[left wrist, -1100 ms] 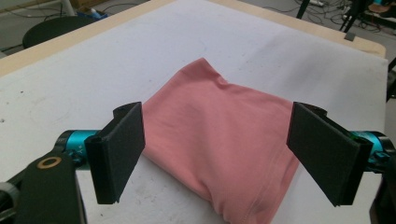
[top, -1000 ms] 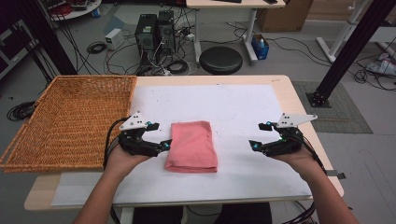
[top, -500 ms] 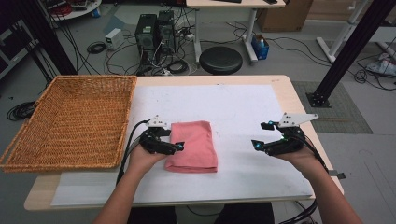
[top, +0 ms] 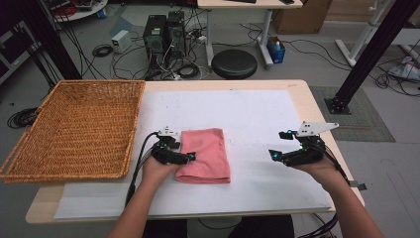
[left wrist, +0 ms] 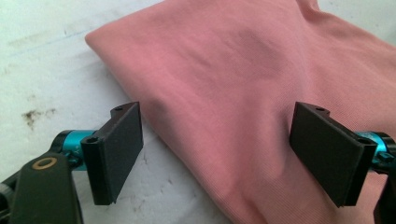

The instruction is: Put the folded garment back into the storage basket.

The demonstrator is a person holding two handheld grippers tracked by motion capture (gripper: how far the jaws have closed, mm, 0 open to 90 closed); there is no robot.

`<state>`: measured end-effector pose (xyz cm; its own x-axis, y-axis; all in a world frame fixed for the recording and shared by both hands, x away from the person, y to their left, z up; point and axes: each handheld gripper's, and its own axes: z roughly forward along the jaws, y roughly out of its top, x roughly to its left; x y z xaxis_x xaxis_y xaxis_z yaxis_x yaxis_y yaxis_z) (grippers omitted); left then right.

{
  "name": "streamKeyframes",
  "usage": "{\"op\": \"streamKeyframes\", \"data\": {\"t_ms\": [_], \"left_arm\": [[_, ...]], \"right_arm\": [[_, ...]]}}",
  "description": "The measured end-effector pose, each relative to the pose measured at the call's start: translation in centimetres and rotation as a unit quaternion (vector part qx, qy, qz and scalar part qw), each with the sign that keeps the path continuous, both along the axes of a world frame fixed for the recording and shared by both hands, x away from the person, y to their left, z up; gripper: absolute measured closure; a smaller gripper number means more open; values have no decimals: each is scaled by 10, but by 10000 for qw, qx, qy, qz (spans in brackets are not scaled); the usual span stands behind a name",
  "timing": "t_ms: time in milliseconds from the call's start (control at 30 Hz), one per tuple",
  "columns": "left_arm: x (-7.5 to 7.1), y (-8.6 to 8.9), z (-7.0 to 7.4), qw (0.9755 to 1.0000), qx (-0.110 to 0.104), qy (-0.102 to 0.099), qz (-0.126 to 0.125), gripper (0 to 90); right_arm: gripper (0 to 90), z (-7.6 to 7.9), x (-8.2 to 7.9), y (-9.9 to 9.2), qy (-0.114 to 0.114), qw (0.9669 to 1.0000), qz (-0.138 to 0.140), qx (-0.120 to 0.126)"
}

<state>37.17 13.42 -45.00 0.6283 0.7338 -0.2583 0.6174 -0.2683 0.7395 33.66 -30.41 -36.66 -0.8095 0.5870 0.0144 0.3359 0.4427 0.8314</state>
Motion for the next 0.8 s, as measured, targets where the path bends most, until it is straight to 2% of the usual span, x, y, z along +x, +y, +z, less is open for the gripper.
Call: {"op": "streamKeyframes", "data": {"t_ms": [200,300,467,533,633,767,800], "left_arm": [[-5,-9,-2,9998,82,-114,166,140],[-7,-14,-2,9999,15,-127,25,144],[-7,-24,-3,9998,-50,-170,-48,153],[-8,-28,-3,9996,32,-244,-124,181],[-13,-37,-2,9975,391,-468,-361,245],[-16,-40,-2,9966,348,-519,-539,378],[-16,-39,-2,9964,323,-520,-585,435]], "right_arm": [[205,-3,3,3,41,10000,-15,3],[205,-4,4,7,2,10000,56,-4],[205,-6,5,11,30,10000,91,-23],[205,-7,5,13,39,9999,93,-33],[205,-7,6,16,41,9999,126,-45],[205,-7,7,21,24,9998,172,-52],[205,-7,8,22,9,9998,181,-52]]}}
